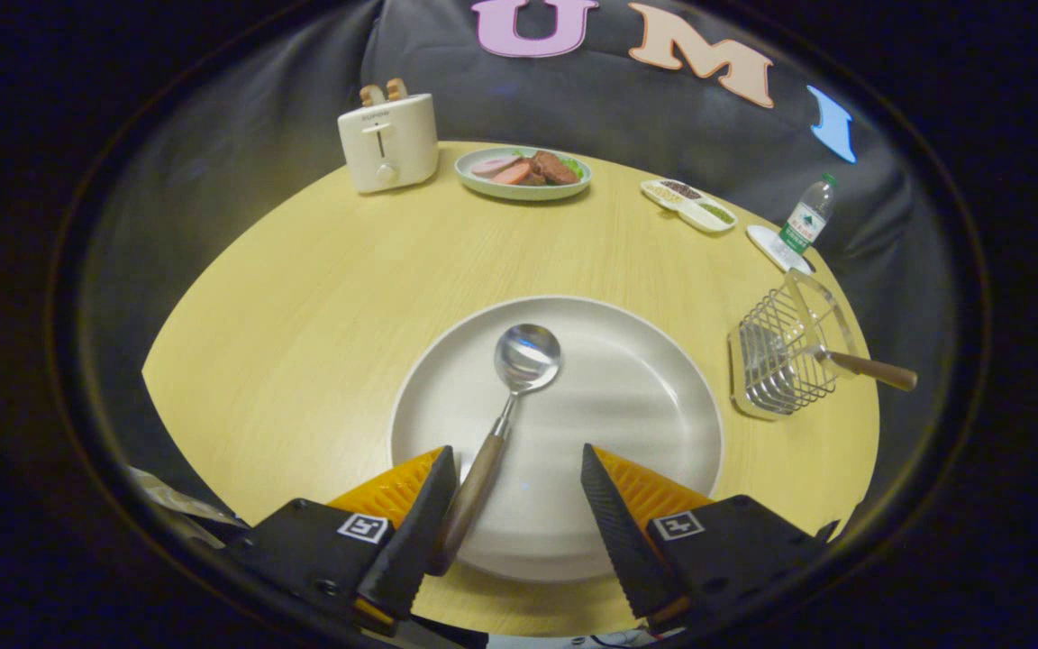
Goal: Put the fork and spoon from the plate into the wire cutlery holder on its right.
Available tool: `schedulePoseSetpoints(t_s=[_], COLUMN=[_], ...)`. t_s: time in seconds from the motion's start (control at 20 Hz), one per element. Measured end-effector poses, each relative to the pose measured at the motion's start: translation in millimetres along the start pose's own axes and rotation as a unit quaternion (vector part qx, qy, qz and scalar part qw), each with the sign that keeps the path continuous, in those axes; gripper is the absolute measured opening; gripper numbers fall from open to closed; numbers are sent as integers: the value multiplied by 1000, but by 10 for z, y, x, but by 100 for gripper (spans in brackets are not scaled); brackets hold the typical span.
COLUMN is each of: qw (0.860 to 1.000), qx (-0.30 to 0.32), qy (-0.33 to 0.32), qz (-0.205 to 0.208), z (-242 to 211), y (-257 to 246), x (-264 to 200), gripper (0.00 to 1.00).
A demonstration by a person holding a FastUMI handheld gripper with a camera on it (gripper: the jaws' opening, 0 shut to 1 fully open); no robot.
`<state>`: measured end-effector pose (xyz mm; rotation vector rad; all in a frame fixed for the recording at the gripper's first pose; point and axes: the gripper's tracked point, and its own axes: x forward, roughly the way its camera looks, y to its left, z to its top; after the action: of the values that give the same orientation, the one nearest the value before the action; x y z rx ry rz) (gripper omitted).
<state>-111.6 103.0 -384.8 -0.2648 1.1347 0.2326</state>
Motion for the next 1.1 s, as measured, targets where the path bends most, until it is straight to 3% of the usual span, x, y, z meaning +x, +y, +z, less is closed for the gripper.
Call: schedulePoseSetpoints(t_s=[0.5,0.65,0.7,0.9,1.1], qw=[999,998,998,996,995], qx=[-11,-6,-12,-39,-49], qy=[40,59,64,81,80], qz=[1,10,15,23,17], z=[-146,-176,-196,-262,-241], y=[30,41,16,-8,-170], x=[45,47,34,-29,-96], gripper=[19,19,12,8,8])
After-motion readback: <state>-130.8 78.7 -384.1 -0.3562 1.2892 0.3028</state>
